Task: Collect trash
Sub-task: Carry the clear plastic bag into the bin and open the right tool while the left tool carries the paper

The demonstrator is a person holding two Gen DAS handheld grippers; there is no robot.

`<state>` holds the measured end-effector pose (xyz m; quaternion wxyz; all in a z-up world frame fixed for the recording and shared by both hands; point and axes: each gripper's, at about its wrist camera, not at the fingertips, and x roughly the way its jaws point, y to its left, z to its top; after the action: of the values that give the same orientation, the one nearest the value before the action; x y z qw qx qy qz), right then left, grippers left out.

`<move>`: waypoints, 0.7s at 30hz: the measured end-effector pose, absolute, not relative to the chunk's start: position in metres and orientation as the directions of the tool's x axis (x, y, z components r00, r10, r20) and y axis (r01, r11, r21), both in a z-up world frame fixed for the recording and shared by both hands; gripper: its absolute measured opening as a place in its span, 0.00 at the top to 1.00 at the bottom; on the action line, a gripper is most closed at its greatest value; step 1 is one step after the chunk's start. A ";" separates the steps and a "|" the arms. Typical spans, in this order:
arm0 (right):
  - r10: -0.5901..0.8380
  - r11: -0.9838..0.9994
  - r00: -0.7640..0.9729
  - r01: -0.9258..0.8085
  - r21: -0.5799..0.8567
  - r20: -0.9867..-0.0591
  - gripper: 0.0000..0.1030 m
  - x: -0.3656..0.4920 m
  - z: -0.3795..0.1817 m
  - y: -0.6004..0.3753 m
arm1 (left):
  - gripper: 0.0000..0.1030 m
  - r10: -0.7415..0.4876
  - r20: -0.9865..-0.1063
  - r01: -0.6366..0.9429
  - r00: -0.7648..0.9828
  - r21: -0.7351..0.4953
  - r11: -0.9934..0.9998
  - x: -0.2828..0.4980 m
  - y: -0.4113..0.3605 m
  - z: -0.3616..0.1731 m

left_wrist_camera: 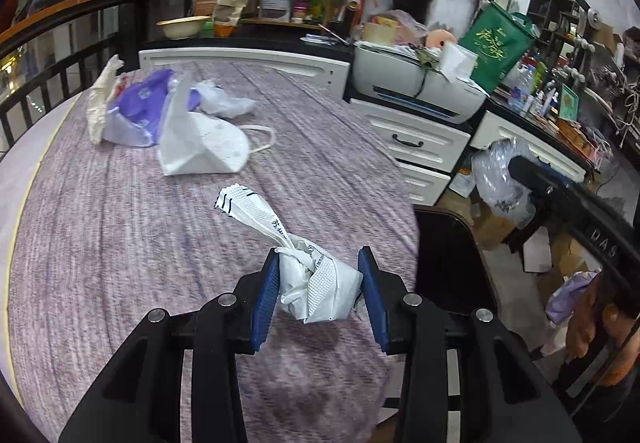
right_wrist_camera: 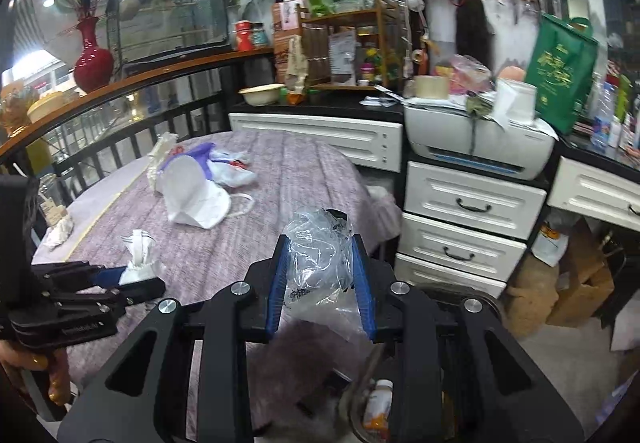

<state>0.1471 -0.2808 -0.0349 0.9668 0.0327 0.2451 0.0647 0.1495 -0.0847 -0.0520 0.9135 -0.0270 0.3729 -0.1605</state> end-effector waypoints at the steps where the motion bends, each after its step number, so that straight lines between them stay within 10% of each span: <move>1: 0.126 0.991 0.872 -0.089 0.099 -0.474 0.70 0.144 -0.039 -0.288 | 0.62 -0.322 -0.673 0.283 0.666 -0.172 0.944 0.149 -0.090 -0.052; 18: -0.095 0.957 0.762 0.247 0.152 -0.641 0.69 0.152 -0.133 -0.397 | 0.62 -0.394 -0.701 0.420 0.595 -0.147 0.895 0.155 -0.187 -0.066; 21: -0.120 0.951 0.741 0.276 0.136 -0.661 0.55 0.155 -0.147 -0.402 | 0.62 -0.401 -0.707 0.440 0.582 -0.141 0.887 0.156 -0.202 -0.071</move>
<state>0.1550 -0.4023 -0.1471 0.9260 0.1135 0.3439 -0.1070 0.1564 -0.2022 -0.0707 0.8890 0.0250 0.3913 -0.2364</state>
